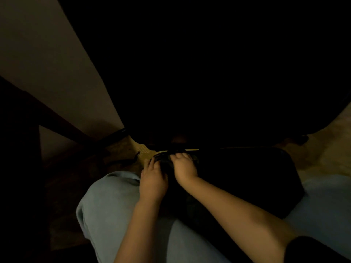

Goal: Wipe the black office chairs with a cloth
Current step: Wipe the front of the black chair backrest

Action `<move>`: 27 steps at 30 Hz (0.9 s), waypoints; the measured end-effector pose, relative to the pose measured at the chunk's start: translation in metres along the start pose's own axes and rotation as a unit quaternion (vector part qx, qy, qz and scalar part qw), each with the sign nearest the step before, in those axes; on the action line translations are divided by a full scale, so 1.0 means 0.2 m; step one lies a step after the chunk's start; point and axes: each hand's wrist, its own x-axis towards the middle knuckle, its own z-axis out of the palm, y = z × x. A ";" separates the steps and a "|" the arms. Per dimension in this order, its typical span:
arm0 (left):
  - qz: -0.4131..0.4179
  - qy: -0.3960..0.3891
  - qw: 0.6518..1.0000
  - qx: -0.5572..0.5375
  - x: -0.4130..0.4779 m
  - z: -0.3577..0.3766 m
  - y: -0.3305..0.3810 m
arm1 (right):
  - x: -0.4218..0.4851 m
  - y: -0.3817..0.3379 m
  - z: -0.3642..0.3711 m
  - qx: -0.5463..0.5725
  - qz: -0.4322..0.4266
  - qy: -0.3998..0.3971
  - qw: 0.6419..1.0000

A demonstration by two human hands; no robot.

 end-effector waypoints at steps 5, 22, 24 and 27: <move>-0.004 0.009 0.999 -0.036 -0.02 0.03 0.02 | 0.00 0.00 -0.02 0.008 -0.129 -0.074 0.989; -0.032 0.000 0.992 -0.118 0.08 -0.11 -0.05 | -0.18 0.47 -0.06 0.011 -0.021 0.140 0.990; -0.044 0.024 0.989 -0.137 0.06 -0.15 -0.06 | -0.09 0.30 -0.04 0.010 -0.050 0.106 0.993; -0.113 0.031 0.973 -0.196 0.04 -0.16 -0.07 | 0.02 0.00 -0.01 -0.002 -0.058 0.033 0.998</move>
